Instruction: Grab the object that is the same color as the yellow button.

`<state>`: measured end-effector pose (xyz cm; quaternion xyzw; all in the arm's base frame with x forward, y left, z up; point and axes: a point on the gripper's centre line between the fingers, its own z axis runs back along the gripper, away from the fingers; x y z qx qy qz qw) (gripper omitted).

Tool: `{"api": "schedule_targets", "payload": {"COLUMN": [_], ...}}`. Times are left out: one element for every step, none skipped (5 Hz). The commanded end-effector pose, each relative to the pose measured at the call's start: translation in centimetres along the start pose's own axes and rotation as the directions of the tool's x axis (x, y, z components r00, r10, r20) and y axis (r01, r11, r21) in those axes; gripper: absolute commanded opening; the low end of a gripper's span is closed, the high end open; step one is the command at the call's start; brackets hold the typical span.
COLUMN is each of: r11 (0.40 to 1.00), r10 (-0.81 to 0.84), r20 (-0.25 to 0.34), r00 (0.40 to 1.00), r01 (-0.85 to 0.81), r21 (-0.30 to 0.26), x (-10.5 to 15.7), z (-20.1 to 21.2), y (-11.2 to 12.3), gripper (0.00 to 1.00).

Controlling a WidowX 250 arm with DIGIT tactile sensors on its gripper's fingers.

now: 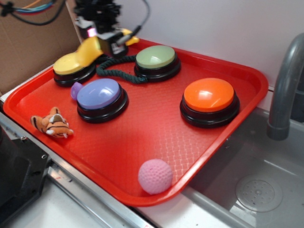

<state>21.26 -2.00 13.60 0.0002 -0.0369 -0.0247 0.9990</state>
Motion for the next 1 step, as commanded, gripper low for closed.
{"api": "schedule_targets", "payload": {"r11": [0.994], "r10": [0.101], "r20": [0.036], "r00": [0.994], "r01": [-0.102], "r21": [0.026], "x": [-0.72], "z": [1.35], "y": [0.90], "gripper": [0.00]}}
